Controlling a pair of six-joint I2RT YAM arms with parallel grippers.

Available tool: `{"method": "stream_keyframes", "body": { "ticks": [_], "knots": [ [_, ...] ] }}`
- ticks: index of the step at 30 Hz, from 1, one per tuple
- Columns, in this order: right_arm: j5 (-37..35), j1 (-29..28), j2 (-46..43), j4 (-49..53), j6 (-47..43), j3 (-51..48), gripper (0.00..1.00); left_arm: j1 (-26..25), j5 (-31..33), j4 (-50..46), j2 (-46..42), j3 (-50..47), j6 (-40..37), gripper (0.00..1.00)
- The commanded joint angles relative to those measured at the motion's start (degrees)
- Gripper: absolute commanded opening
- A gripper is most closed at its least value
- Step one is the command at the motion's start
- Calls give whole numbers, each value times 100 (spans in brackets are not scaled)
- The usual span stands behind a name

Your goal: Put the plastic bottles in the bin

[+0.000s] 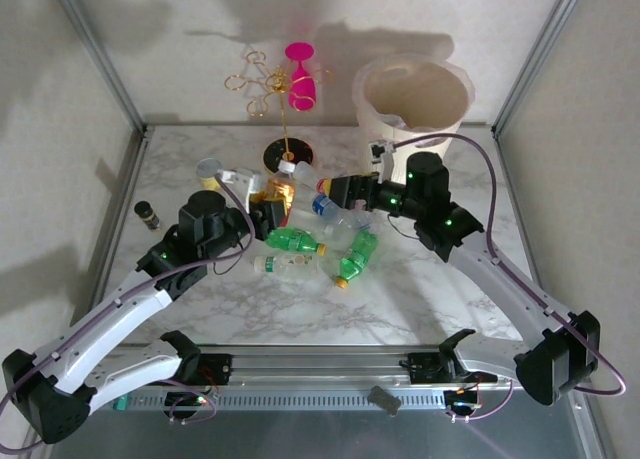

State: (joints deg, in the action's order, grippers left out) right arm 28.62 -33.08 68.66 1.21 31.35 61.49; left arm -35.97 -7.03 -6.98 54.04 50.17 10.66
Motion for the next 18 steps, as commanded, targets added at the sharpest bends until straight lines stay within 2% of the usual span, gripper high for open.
{"method": "stream_keyframes", "body": {
  "ticks": [1, 5, 9, 13, 18],
  "knots": [
    [21, -242, 142, -222, 98, 443, 94, -254, 106, 417, -48, 30, -385, 44],
    [-267, -398, 401, -276, 375, 657, 95, -551, 319, 381, 89, 151, -573, 44],
    [-461, -534, 688, -375, 523, 857, 90, -708, 421, 412, 163, 177, -668, 43],
    [-653, -645, 947, -306, 445, 1128, 83, -797, 489, 420, 203, 219, -713, 43],
    [-845, -957, 1091, -312, 418, 1190, 68, -850, 552, 363, 205, 265, -740, 43]
  ]
}}
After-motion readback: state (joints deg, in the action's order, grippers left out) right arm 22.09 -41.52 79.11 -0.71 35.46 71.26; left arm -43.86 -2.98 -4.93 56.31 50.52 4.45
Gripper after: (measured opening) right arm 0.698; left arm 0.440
